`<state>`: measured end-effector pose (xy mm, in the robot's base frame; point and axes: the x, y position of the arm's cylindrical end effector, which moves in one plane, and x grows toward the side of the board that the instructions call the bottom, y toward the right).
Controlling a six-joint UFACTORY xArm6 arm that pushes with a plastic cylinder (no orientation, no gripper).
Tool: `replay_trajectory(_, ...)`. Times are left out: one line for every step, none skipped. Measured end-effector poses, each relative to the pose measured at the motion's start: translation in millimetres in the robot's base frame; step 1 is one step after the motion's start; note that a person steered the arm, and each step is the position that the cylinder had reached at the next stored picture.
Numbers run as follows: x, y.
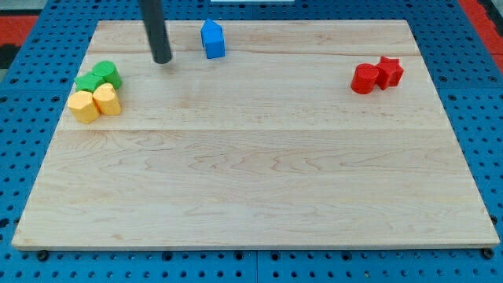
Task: Move the green blocks into the blue blocks
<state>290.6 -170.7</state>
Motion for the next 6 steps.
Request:
replay_trajectory(-11.2,-57.3)
replay_trajectory(-9.4,-120.9)
replay_trajectory(-8.3,-133.6)
replay_trajectory(-5.4,-134.2)
replay_trajectory(33.3,-133.4)
replay_trajectory(102.0,-128.7)
